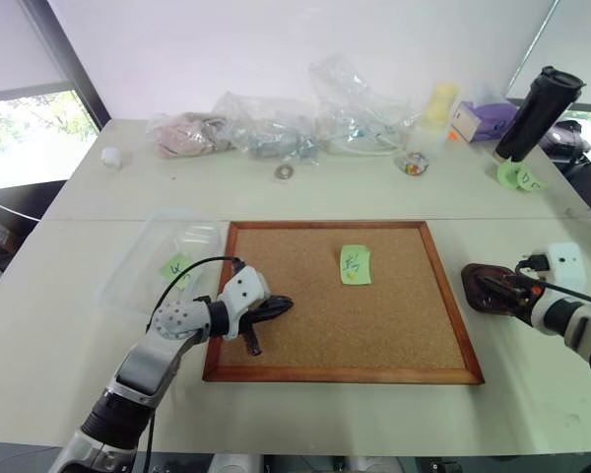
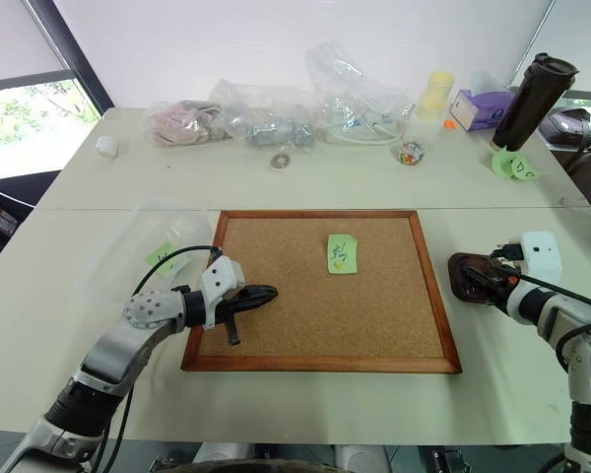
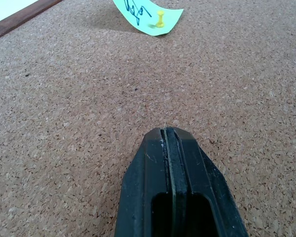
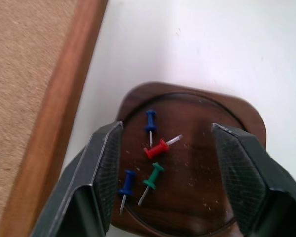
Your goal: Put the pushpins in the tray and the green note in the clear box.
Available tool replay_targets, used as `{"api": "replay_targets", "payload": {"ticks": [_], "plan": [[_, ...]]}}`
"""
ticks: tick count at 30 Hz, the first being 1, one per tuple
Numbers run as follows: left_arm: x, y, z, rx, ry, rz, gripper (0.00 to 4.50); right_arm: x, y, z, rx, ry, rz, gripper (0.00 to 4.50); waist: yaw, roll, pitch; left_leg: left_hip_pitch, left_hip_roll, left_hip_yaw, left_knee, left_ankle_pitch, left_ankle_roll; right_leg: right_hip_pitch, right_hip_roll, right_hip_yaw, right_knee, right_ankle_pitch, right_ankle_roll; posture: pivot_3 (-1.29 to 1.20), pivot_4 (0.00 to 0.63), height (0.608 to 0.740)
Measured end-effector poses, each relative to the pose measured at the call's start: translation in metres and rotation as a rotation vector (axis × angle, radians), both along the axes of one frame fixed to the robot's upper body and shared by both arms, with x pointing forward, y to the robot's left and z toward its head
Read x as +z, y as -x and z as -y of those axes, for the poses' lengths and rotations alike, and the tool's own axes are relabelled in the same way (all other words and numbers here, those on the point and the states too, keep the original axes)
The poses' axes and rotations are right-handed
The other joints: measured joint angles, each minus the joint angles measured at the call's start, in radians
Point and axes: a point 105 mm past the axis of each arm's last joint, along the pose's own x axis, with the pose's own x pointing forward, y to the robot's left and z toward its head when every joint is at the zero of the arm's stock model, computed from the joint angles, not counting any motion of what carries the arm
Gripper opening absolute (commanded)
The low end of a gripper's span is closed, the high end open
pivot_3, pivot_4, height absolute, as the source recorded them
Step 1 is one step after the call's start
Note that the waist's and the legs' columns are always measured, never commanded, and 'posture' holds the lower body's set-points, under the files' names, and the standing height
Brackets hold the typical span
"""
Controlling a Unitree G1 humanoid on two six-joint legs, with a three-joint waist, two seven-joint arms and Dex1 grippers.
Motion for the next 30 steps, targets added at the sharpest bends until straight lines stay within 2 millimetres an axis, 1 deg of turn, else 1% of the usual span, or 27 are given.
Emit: {"api": "replay_targets", "payload": {"ticks": [5, 8, 11, 12, 14, 16, 18, 20, 23, 27, 30], "plan": [[0.0, 0.0, 0.001, -0.001, 0.003, 0.0, 0.0, 0.029, -0.006, -0.002, 0.011, -0.042, 0.088, 2.9, 0.001, 0.0, 0.0, 0.0, 0.0, 0.0, 0.0, 0.0, 0.0, 0.0, 0.0, 0.0, 0.0, 0.0, 0.0, 0.0, 0.15, 0.74], [0.0, 0.0, 0.001, -0.001, 0.003, 0.0, 0.0, 0.032, -0.006, -0.004, 0.028, -0.048, 0.088, 2.9, 0.001, 0.0, 0.0, 0.0, 0.0, 0.0, 0.0, 0.0, 0.0, 0.0, 0.0, 0.0, -0.001, 0.0, 0.0, 0.0, 0.15, 0.74], [0.0, 0.0, 0.001, 0.0, 0.003, 0.0, 0.0, 0.036, -0.004, -0.015, 0.092, -0.043, 0.088, 2.9, 0.001, 0.0, 0.0, 0.0, 0.0, -0.001, 0.0, 0.0, 0.0, 0.0, 0.0, 0.0, -0.001, 0.0, 0.0, 0.0, 0.15, 0.74], [0.0, 0.0, 0.0, 0.002, 0.002, -0.001, 0.0, 0.039, -0.005, -0.027, 0.147, -0.045, 0.096, 2.9, -0.001, 0.0, 0.0, 0.0, 0.0, 0.0, 0.0, 0.0, 0.0, 0.0, 0.0, 0.0, -0.001, 0.0, 0.0, 0.0, 0.15, 0.74], [0.0, 0.0, -0.001, 0.004, 0.001, -0.001, 0.0, 0.045, -0.005, -0.063, 0.311, -0.042, 0.113, 2.9, -0.003, 0.0, 0.0, 0.0, 0.0, -0.001, 0.0, 0.0, 0.0, 0.0, 0.0, 0.0, -0.001, 0.0, 0.0, 0.0, 0.15, 0.74], [0.0, 0.0, 0.0, 0.004, 0.005, -0.001, 0.0, 0.048, -0.003, -0.094, 0.449, -0.029, 0.122, 2.9, 0.0, 0.0, 0.0, 0.0, 0.0, -0.001, 0.0, 0.0, 0.0, 0.0, 0.0, 0.0, -0.001, 0.0, 0.0, 0.0, 0.15, 0.74], [0.0, 0.0, 0.001, 0.001, 0.007, 0.0, 0.0, 0.043, -0.006, -0.116, 0.539, -0.009, 0.114, 2.9, 0.001, -0.003, 0.0, -0.001, 0.0, -0.001, 0.0, 0.0, 0.001, 0.0, 0.0, 0.0, -0.001, 0.0, 0.0, 0.0, 0.15, 0.74], [0.001, 0.0, 0.002, -0.001, 0.009, 0.0, 0.0, 0.032, -0.009, -0.13, 0.585, 0.016, 0.093, 2.9, 0.003, -0.005, 0.0, -0.001, 0.0, -0.002, 0.0, 0.0, 0.001, 0.0, -0.001, 0.0, -0.002, 0.0, 0.0, 0.0, 0.15, 0.74], [0.0, 0.0, 0.002, -0.001, 0.008, 0.0, 0.0, 0.019, -0.013, -0.139, 0.602, 0.015, 0.078, 2.9, 0.003, -0.005, 0.0, -0.001, 0.0, -0.001, 0.0, 0.0, 0.001, 0.0, -0.001, 0.0, -0.002, 0.0, 0.0, 0.0, 0.15, 0.74], [0.0, 0.0, 0.001, 0.005, 0.008, 0.0, 0.0, -0.003, -0.023, -0.165, 0.673, 0.014, 0.054, 2.9, 0.0, -0.004, 0.0, -0.001, 0.0, -0.002, 0.0, 0.0, 0.001, -0.001, -0.001, -0.001, -0.002, 0.0, 0.0, 0.0, 0.15, 0.74], [0.001, 0.001, 0.001, 0.006, 0.01, 0.002, 0.0, -0.014, -0.026, -0.175, 0.704, 0.033, 0.042, 2.9, 0.001, -0.005, 0.0, -0.002, 0.0, -0.001, 0.0, 0.0, 0.001, -0.001, -0.002, -0.001, -0.002, 0.0, 0.0, 0.0, 0.15, 0.74]]}}
